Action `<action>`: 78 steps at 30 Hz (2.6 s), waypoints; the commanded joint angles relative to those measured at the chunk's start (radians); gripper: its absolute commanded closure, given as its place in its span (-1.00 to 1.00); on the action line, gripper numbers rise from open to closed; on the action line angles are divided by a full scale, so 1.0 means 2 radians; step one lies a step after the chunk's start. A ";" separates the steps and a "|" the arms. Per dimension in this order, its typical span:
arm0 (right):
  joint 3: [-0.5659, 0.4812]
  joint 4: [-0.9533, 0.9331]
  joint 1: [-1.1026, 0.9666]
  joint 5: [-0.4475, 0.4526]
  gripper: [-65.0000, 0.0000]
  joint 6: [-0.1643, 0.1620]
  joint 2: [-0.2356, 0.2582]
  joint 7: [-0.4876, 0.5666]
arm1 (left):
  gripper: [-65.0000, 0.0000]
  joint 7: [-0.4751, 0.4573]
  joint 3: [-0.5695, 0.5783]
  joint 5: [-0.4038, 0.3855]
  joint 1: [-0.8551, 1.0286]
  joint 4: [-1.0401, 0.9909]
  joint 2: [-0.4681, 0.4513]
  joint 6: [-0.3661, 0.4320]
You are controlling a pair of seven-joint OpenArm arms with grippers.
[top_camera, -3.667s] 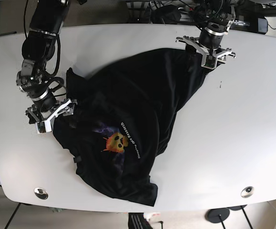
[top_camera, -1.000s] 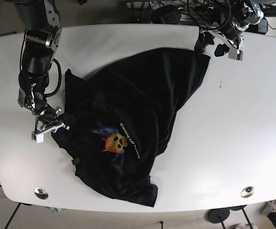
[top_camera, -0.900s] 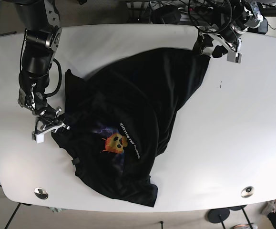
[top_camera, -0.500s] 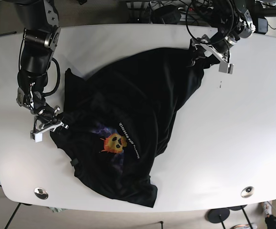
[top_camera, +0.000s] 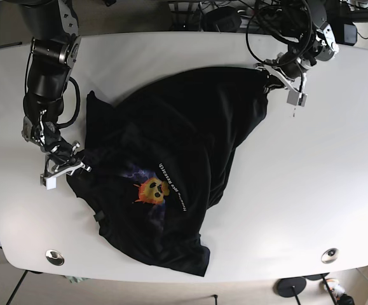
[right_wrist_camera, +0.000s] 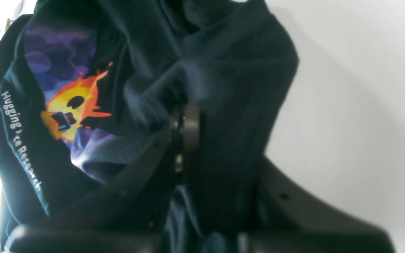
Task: Fold the T-shirt properly
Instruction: 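Grasp the black T-shirt edges with the right and left grippers, then lift the black T-shirt with both grippers and flick it flat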
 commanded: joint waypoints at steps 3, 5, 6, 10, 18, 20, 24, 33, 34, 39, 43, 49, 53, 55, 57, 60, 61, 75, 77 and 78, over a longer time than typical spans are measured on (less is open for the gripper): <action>0.039 0.096 -0.033 0.008 0.92 0.008 0.006 -0.016 | 1.00 -0.001 -0.003 -0.004 0.000 0.097 -0.018 0.003; 0.061 0.169 -0.068 0.009 0.92 0.008 0.004 -0.056 | 1.00 -0.001 -0.005 -0.006 0.003 0.137 -0.022 0.003; 0.072 0.202 -0.086 0.009 0.92 0.008 0.002 -0.071 | 1.00 -0.001 -0.015 -0.006 0.004 0.149 -0.026 0.003; 0.102 0.345 -0.163 0.009 0.92 0.008 -0.017 -0.117 | 1.00 -0.001 -0.061 -0.016 0.000 0.179 -0.030 0.003; 0.099 0.472 -0.165 0.006 0.92 0.005 0.000 -0.154 | 1.00 -0.001 -0.071 -0.168 -0.079 0.182 -0.135 0.077; 0.099 0.471 -0.142 0.006 0.92 0.005 0.007 -0.164 | 1.00 0.000 -0.071 -0.191 -0.108 0.181 -0.155 0.094; 0.064 0.459 -0.076 0.006 0.92 0.004 0.026 -0.173 | 1.00 0.040 -0.067 -0.190 -0.206 0.166 -0.192 0.098; 0.004 0.400 0.098 0.005 0.92 0.003 0.037 -0.203 | 1.00 0.041 -0.010 -0.191 -0.390 0.030 -0.279 0.099; -0.006 0.388 0.118 0.005 0.92 0.003 0.041 -0.204 | 1.00 0.040 0.001 -0.190 -0.417 0.006 -0.286 0.099; -0.072 0.319 0.240 0.005 0.92 0.003 0.054 -0.202 | 1.00 0.038 0.041 -0.190 -0.555 -0.121 -0.308 0.100; -0.100 0.286 0.332 0.005 0.92 0.003 0.059 -0.204 | 1.00 0.037 0.067 -0.190 -0.659 -0.179 -0.310 0.100; -0.156 0.251 0.435 0.006 0.92 0.003 0.068 -0.204 | 1.00 -0.018 0.157 -0.191 -0.764 -0.219 -0.343 0.100; -0.155 0.265 0.442 0.008 0.92 0.005 0.079 -0.221 | 1.00 -0.018 0.160 -0.191 -0.761 -0.217 -0.345 0.100; -0.154 0.296 0.408 0.007 0.92 0.005 0.081 -0.229 | 1.00 -0.018 0.157 -0.192 -0.726 -0.214 -0.346 0.097; -0.128 0.331 0.356 0.007 0.92 0.007 0.087 -0.233 | 1.00 -0.018 0.152 -0.193 -0.675 -0.182 -0.346 0.097; -0.082 0.383 0.252 0.007 0.92 0.008 0.089 -0.237 | 1.00 -0.016 0.096 -0.193 -0.560 -0.109 -0.343 0.098; -0.059 0.400 0.203 0.008 0.92 0.008 0.088 -0.237 | 1.00 -0.016 0.079 -0.194 -0.513 -0.098 -0.342 0.097; 0.105 0.583 -0.223 0.009 0.92 0.008 -0.006 -0.237 | 1.00 -0.016 -0.077 -0.194 -0.062 0.085 -0.231 0.090; 0.115 0.588 -0.256 0.009 0.92 0.008 -0.008 -0.237 | 1.00 -0.016 -0.094 -0.194 -0.028 0.096 -0.222 0.071; 0.119 0.588 -0.275 0.010 0.92 0.008 -0.013 -0.237 | 1.00 -0.016 -0.108 -0.193 -0.005 0.103 -0.216 0.067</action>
